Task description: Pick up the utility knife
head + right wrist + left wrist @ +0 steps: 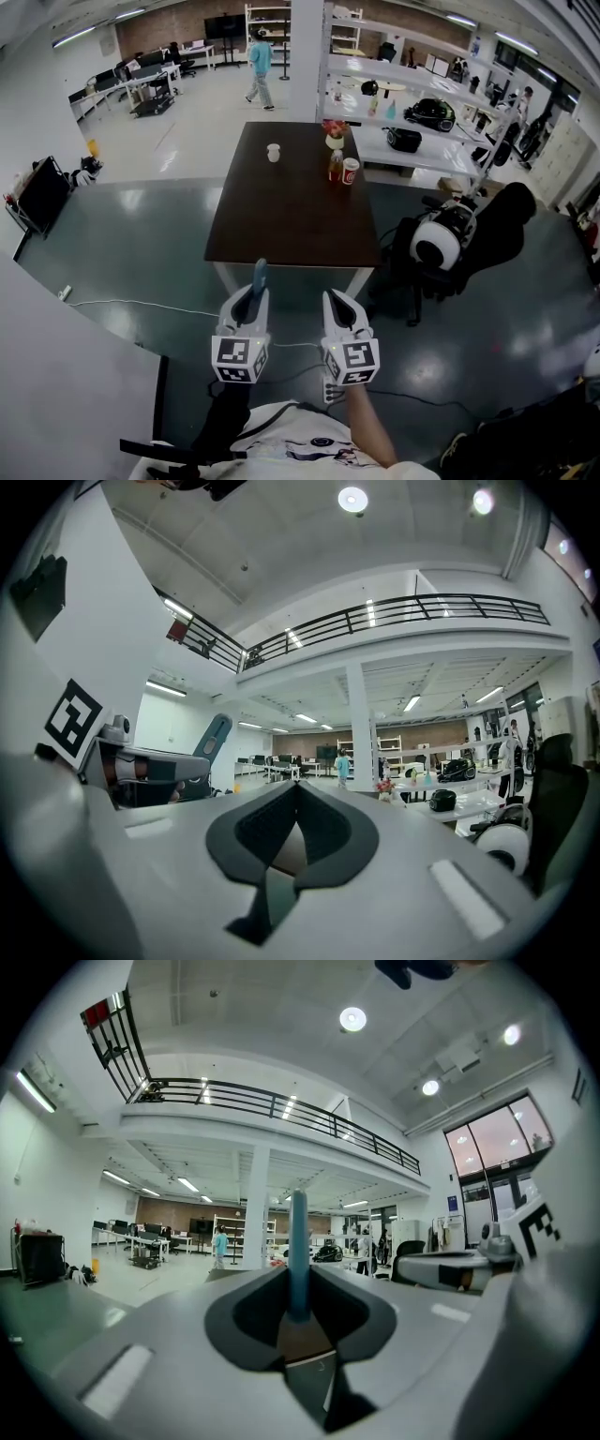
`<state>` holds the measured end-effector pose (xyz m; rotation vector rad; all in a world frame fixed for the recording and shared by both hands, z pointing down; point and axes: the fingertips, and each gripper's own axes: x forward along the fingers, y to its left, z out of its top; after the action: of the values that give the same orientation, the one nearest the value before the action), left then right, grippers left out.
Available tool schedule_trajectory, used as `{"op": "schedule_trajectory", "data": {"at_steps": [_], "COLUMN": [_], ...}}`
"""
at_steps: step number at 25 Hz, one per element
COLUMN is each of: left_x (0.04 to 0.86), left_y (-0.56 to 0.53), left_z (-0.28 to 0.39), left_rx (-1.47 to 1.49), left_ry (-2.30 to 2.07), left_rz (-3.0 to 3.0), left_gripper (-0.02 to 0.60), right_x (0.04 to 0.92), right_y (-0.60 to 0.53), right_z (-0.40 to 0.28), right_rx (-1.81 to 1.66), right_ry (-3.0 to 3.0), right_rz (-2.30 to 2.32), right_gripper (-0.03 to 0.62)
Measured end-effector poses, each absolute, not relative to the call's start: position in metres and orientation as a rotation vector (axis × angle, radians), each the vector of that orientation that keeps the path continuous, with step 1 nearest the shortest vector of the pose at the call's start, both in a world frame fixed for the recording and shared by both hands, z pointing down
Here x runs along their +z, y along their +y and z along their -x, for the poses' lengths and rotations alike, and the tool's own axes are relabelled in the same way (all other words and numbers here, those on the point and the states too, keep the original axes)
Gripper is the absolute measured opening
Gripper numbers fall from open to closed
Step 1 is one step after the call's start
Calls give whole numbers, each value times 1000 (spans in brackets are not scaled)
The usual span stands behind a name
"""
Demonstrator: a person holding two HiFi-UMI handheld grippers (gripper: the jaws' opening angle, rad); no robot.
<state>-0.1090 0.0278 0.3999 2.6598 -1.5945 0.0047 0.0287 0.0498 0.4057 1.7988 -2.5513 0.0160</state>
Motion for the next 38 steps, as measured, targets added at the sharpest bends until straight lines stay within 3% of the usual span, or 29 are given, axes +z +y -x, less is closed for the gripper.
{"op": "schedule_trajectory", "data": {"at_steps": [38], "left_x": [410], "left_y": [29], "left_z": [125], "left_rx": [19], "left_ry": [-1620], "left_rz": [-2621], "left_gripper": [69], "right_x": [411], "right_y": [50], "right_z": [-21], "right_rx": [3], "right_ry": [-2526], "right_rz": [-1774], "right_gripper": [-2]}}
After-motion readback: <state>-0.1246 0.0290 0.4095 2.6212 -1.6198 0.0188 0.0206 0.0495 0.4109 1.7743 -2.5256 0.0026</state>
